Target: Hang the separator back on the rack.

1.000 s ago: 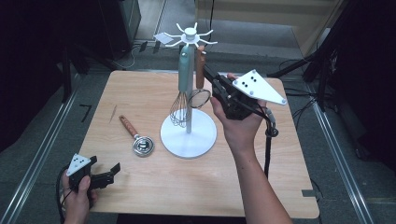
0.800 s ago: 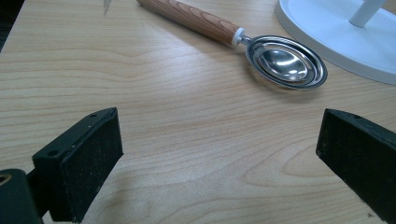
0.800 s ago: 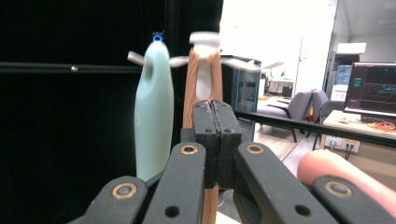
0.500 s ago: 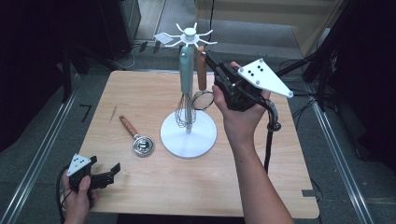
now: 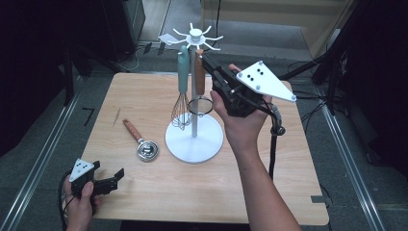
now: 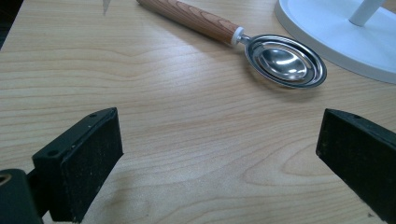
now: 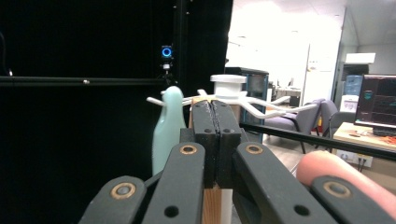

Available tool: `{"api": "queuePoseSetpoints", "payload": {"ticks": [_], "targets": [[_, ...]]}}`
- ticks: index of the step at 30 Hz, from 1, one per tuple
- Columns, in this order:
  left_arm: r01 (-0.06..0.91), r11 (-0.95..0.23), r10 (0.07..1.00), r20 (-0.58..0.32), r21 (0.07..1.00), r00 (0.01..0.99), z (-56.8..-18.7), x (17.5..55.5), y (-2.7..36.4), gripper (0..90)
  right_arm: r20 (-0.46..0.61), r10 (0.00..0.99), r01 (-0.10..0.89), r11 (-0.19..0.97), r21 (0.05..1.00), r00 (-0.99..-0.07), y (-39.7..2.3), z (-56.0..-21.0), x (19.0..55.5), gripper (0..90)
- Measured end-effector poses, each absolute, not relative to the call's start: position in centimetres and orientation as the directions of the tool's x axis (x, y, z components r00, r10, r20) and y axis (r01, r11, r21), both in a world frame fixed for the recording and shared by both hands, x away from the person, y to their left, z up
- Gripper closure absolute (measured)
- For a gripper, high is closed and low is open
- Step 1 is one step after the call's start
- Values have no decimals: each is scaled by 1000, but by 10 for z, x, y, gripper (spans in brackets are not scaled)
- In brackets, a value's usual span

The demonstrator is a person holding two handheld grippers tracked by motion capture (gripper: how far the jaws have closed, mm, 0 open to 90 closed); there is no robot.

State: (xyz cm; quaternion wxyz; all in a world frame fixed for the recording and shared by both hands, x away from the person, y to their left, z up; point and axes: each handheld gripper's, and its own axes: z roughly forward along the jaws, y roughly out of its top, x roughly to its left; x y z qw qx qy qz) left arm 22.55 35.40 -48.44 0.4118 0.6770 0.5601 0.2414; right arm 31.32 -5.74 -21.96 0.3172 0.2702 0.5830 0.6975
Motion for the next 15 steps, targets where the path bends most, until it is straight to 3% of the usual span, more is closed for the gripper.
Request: {"api": "queuePoseSetpoints", "payload": {"ticks": [6, 15], "targets": [[559, -35, 957, -133, 829, 256, -484, 225, 354, 6, -21, 780, -148, -92, 985, -626, -51, -222, 312, 900], [559, -36, 957, -133, 828, 259, -484, 225, 353, 6, 55, 811, -72, -119, 990, -582, -64, -235, 332, 900]]}}
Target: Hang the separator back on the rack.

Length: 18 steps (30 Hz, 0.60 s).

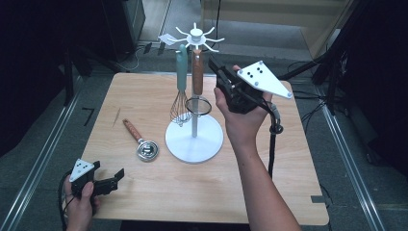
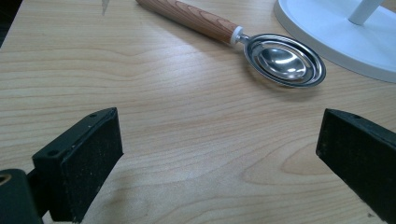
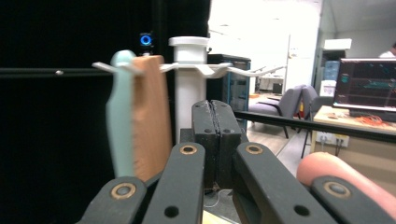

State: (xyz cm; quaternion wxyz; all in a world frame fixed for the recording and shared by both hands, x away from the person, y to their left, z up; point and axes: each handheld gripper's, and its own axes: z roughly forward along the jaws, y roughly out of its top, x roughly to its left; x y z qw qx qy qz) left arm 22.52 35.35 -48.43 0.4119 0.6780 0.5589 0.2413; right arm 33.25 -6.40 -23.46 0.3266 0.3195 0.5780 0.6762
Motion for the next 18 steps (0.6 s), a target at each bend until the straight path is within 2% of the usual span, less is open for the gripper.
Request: {"api": "queuePoseSetpoints", "payload": {"ticks": [8, 18], "targets": [[561, -33, 956, -138, 827, 259, -484, 225, 354, 6, 99, 803, -63, -168, 984, -588, -74, -221, 338, 900], [562, -28, 954, -146, 826, 262, -484, 225, 355, 6, 47, 787, -92, -131, 987, -615, -69, -218, 328, 900]]}}
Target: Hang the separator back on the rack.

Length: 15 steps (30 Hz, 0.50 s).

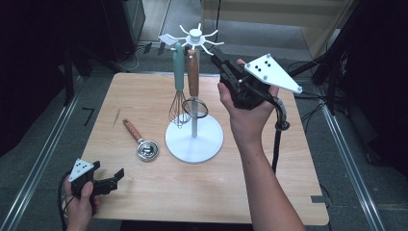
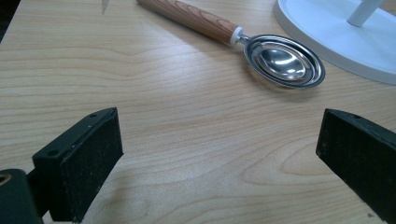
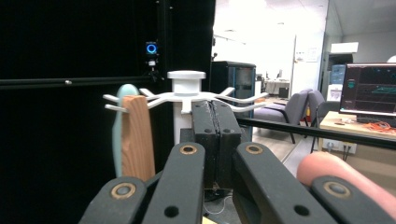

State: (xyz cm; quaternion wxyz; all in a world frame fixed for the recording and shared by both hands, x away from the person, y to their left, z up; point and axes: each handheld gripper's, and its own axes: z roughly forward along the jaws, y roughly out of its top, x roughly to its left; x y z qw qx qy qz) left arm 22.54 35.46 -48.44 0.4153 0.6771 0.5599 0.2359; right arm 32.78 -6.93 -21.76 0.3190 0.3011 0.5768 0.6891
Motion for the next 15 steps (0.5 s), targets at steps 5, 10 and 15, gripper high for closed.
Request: {"api": "queuePoseSetpoints", "payload": {"ticks": [5, 10, 15], "targets": [[565, -12, 949, -168, 825, 266, -485, 226, 355, 7, 25, 794, -103, -110, 989, -608, -67, -218, 321, 900], [565, -19, 946, -167, 825, 276, -485, 226, 355, 7, 12, 803, -93, -84, 992, -595, -75, -228, 316, 900], [570, -47, 948, -142, 820, 284, -483, 229, 352, 19, 15, 824, -39, -45, 998, -567, -95, -262, 312, 885]]}}
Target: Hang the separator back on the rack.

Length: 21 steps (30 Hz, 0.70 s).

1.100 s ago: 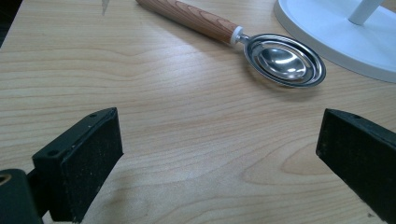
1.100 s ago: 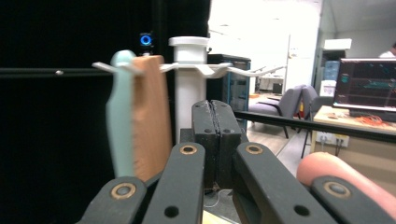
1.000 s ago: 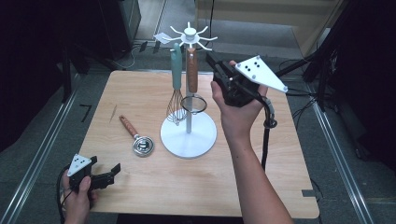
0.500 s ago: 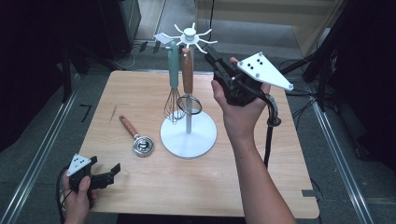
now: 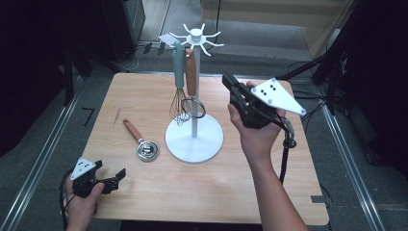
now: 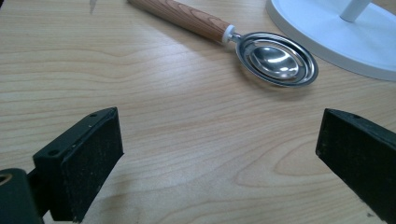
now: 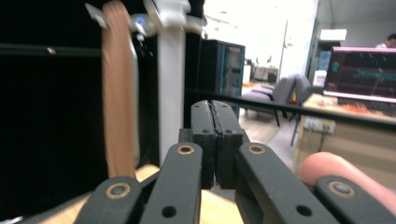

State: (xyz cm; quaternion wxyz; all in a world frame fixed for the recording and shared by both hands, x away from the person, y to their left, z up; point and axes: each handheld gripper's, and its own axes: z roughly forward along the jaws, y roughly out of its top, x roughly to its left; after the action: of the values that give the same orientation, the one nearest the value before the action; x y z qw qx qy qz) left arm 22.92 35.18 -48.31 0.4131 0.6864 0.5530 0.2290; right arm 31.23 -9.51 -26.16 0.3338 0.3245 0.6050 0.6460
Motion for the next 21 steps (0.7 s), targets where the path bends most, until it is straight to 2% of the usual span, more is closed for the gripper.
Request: {"api": "queuePoseSetpoints", "payload": {"ticks": [2, 6, 9, 14, 17, 18, 21], "targets": [[569, -34, 959, -135, 821, 251, -482, 231, 352, 66, 25, 828, -18, -43, 999, -560, -102, -274, 310, 878], [570, -18, 959, -147, 822, 242, -480, 233, 349, 78, 33, 833, 12, -32, 999, -553, -112, -293, 308, 852], [570, -21, 964, -134, 821, 229, -478, 239, 342, 141, 52, 838, 58, -25, 998, -543, -123, -317, 305, 817], [585, -19, 970, -126, 811, 206, -481, 248, 340, 164, 60, 839, 89, -14, 996, -541, -133, -338, 302, 773], [594, -4, 970, -141, 804, 198, -483, 254, 340, 258, 75, 842, 133, -4, 991, -534, -145, -362, 297, 727], [598, -7, 968, -145, 802, 206, -483, 255, 340, 258, 75, 842, 133, -4, 991, -534, -145, -362, 297, 727], [592, -20, 963, -143, 805, 228, -481, 256, 333, 369, 120, 840, 197, -15, 980, -529, -156, -383, 291, 689]]}}
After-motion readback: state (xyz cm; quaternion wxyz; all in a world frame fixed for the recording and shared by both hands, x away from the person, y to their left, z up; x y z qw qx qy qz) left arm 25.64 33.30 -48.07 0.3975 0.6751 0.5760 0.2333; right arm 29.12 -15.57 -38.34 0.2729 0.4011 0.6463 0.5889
